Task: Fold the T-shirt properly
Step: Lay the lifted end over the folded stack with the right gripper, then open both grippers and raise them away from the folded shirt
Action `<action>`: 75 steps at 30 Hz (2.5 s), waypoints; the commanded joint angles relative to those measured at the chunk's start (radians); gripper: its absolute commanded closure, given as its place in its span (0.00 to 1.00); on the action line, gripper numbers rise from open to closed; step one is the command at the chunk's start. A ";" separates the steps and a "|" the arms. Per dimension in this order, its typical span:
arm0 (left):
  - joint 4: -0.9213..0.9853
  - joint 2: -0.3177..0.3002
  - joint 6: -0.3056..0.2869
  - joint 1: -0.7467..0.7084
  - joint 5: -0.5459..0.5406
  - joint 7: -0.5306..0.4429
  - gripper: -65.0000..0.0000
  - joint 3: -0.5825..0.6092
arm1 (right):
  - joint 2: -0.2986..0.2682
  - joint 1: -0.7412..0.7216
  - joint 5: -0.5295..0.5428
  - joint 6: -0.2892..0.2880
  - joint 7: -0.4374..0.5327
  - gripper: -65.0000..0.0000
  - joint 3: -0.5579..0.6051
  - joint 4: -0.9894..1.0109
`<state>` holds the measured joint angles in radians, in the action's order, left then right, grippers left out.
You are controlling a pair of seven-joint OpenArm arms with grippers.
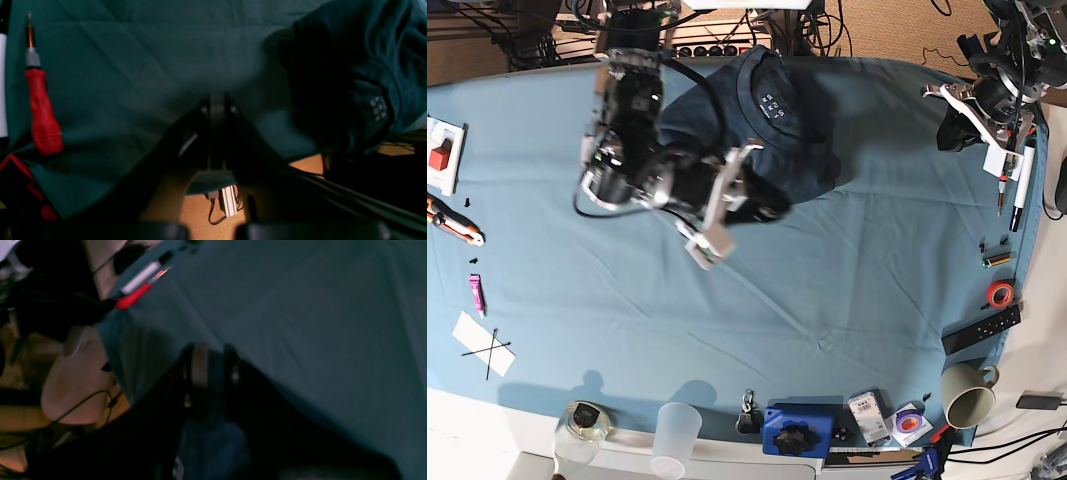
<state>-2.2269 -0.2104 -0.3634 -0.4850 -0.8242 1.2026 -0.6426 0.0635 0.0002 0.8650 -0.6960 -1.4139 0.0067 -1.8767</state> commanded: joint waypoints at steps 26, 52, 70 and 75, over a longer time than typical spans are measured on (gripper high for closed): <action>-0.016 -0.006 -0.004 -0.003 -0.014 -0.022 1.00 -0.004 | -0.193 0.201 0.162 -0.002 0.018 0.94 -0.087 -0.083; -0.016 -0.006 -0.053 -0.002 0.065 -0.052 1.00 -0.004 | -0.178 -0.053 0.061 0.005 0.029 1.00 -0.116 0.186; -0.016 -0.006 0.083 -0.080 0.279 -0.041 1.00 -0.004 | -0.177 0.401 0.058 -0.002 0.018 1.00 -0.335 -0.294; -0.016 -0.006 0.083 -0.139 0.278 -0.027 1.00 -0.004 | -0.177 0.546 0.058 -0.002 0.018 1.00 -0.342 -0.332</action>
<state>-2.2269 -0.2077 -0.2806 -0.6174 -0.5419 1.1816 -0.6426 -0.1104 0.5468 0.9024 -0.6968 -1.4139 -0.3309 -2.1921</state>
